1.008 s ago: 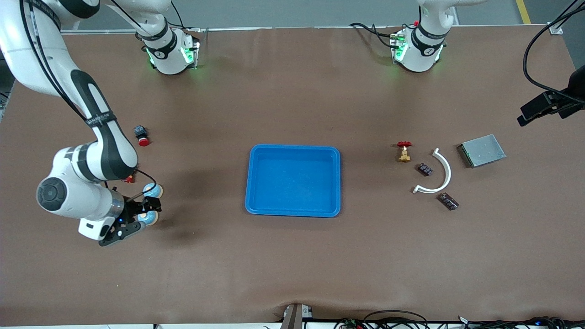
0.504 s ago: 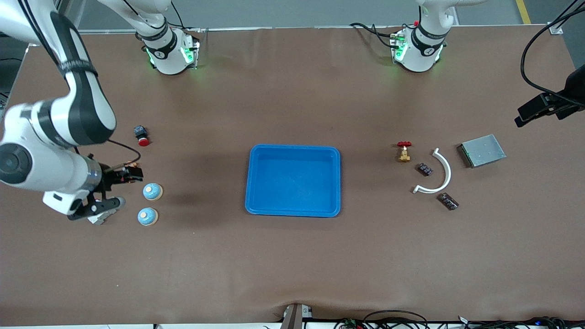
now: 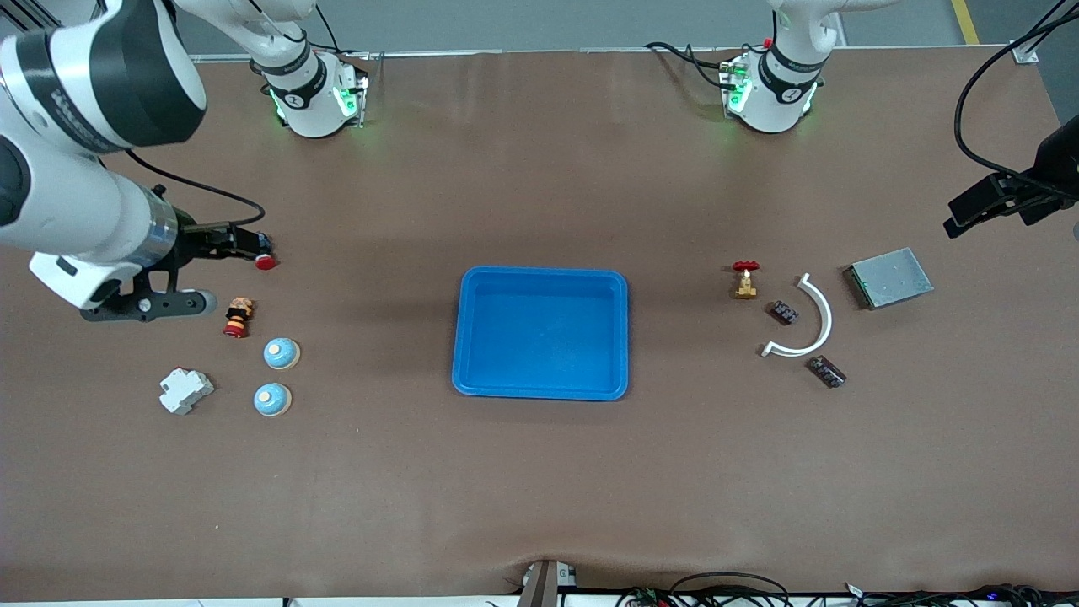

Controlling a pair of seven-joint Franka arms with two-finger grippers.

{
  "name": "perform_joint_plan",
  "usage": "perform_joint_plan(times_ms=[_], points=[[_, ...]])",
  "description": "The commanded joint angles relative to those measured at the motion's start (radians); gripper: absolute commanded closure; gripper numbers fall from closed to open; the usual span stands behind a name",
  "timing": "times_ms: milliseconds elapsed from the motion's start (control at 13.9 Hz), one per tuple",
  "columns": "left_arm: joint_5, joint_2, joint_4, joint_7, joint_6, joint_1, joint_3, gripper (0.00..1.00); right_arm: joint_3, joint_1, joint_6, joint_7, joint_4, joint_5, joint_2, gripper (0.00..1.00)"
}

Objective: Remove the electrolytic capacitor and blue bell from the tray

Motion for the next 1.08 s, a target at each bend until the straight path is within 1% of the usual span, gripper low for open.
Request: perform_joint_plan(times_ms=[0, 72, 216, 288, 360, 576, 720, 864, 1008], points=[[-0.001, -0.019, -0.005, 0.020, -0.013, 0.001, -0.014, 0.00, -0.121, 0.037, -0.022, -0.003, 0.059, -0.002, 0.010, 0.00], [0.001, -0.030, -0.007, 0.034, -0.032, 0.001, -0.028, 0.00, -0.181, 0.052, -0.022, -0.006, 0.059, 0.006, 0.010, 0.00], [0.045, -0.035, -0.005, 0.054, -0.032, 0.002, -0.046, 0.00, -0.217, 0.042, -0.022, -0.064, 0.061, 0.066, -0.036, 0.00], [0.070, -0.033, -0.008, 0.062, -0.032, 0.001, -0.057, 0.00, -0.265, 0.043, -0.018, -0.110, 0.061, 0.086, -0.057, 0.00], [0.079, -0.033, -0.009, 0.065, -0.032, 0.004, -0.065, 0.00, -0.301, 0.048, -0.018, -0.141, 0.059, 0.089, -0.068, 0.00], [0.078, -0.035, -0.004, 0.138, -0.035, 0.010, -0.059, 0.00, -0.336, 0.060, -0.021, -0.163, 0.038, 0.090, -0.128, 0.00], [0.076, -0.036, 0.001, 0.126, -0.056, 0.010, -0.055, 0.00, -0.338, 0.051, -0.016, -0.168, 0.023, 0.113, -0.162, 0.00], [0.076, -0.038, -0.004, 0.134, -0.056, 0.013, -0.054, 0.00, -0.338, 0.025, -0.004, -0.169, 0.007, 0.153, -0.168, 0.00], [0.068, -0.038, -0.001, 0.142, -0.056, 0.011, -0.054, 0.00, -0.338, 0.026, 0.021, -0.171, 0.001, 0.163, -0.169, 0.00]])
